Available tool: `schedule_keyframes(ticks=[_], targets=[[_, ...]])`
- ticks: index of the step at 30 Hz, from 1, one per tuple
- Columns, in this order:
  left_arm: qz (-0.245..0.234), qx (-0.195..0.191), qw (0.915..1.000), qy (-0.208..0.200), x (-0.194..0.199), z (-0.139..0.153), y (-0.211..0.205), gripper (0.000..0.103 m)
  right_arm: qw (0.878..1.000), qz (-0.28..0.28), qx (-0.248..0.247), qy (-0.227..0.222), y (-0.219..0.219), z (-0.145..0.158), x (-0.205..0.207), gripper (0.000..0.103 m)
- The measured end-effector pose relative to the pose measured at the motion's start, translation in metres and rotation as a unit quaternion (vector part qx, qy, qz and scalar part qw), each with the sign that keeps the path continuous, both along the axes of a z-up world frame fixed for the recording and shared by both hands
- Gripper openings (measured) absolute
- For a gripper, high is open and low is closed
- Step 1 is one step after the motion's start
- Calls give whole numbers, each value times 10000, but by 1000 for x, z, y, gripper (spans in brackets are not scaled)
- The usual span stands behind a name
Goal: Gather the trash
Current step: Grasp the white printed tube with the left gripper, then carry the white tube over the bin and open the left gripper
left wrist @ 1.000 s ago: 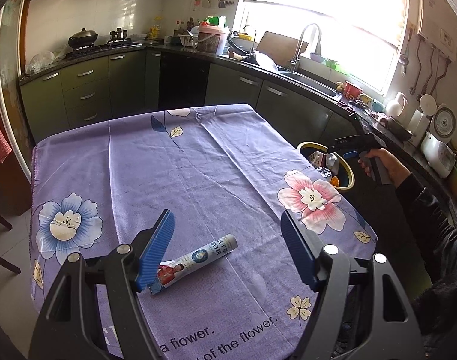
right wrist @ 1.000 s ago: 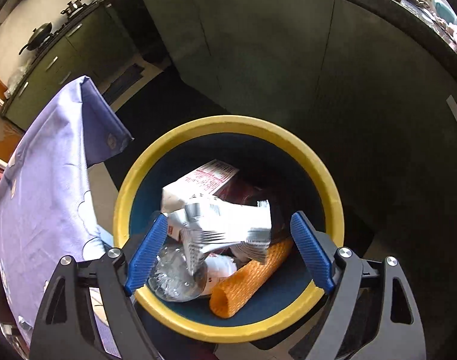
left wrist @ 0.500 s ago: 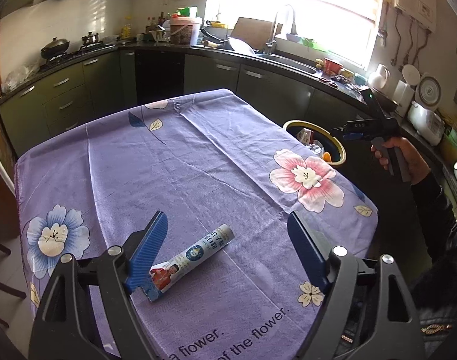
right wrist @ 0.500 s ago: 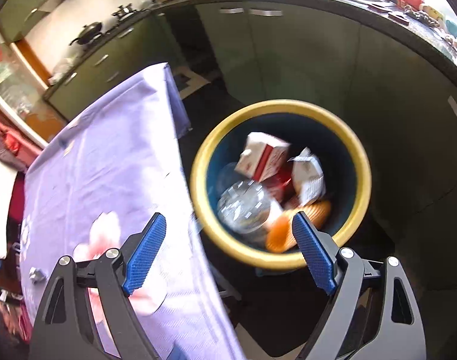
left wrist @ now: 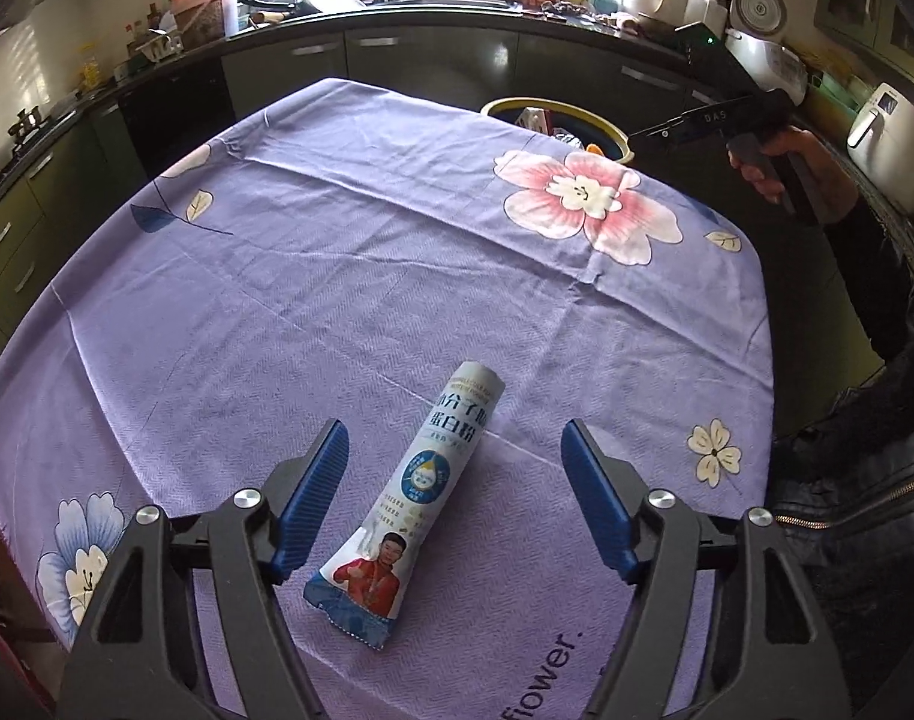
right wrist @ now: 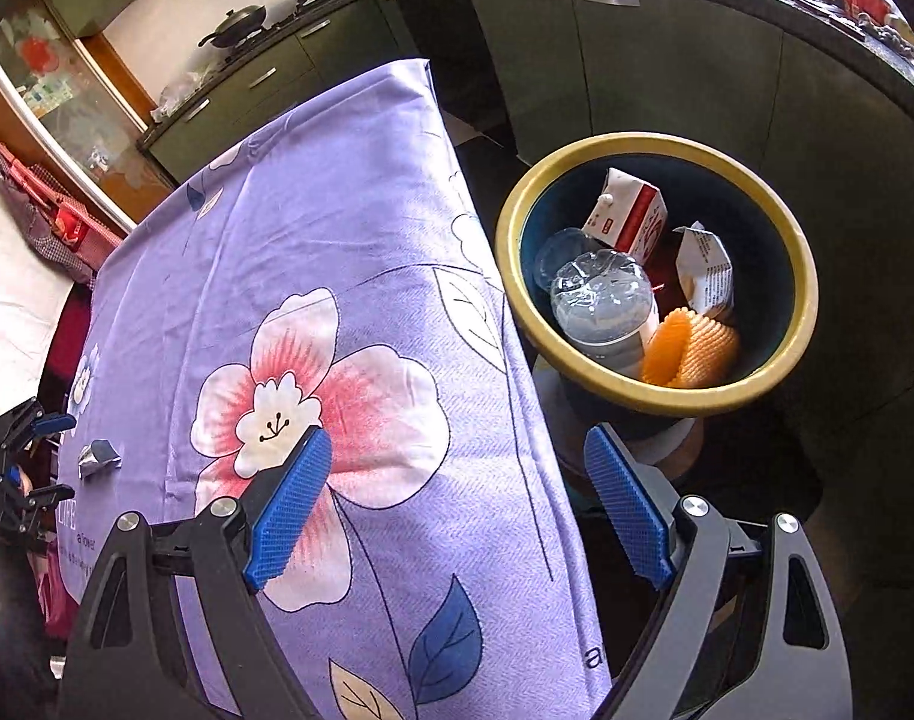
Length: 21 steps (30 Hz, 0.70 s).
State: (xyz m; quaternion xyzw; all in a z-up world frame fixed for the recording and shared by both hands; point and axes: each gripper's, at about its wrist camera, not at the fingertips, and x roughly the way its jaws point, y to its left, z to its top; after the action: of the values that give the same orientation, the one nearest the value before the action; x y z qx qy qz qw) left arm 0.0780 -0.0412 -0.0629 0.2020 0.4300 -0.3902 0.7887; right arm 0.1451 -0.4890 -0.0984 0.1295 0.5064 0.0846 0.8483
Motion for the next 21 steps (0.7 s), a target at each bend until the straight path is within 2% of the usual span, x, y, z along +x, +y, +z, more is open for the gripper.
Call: schedule_keyframes(ticks=[5,12,19,21], targets=[[-180,286,9992,199,10,-17,1,48,9999,114,21,82,13,-7,0,85],[-309,535,9978,252,11,-28,2,34,9999,121,5,29,19,-1,-2,86],[-218,421,9986,255,7,-27,5,21,9997,227,-2,-10,26,3,-5,86],[-142,366,9988,297,5,-27,5,21,9997,243,-4,-29,28,4,-6,86]])
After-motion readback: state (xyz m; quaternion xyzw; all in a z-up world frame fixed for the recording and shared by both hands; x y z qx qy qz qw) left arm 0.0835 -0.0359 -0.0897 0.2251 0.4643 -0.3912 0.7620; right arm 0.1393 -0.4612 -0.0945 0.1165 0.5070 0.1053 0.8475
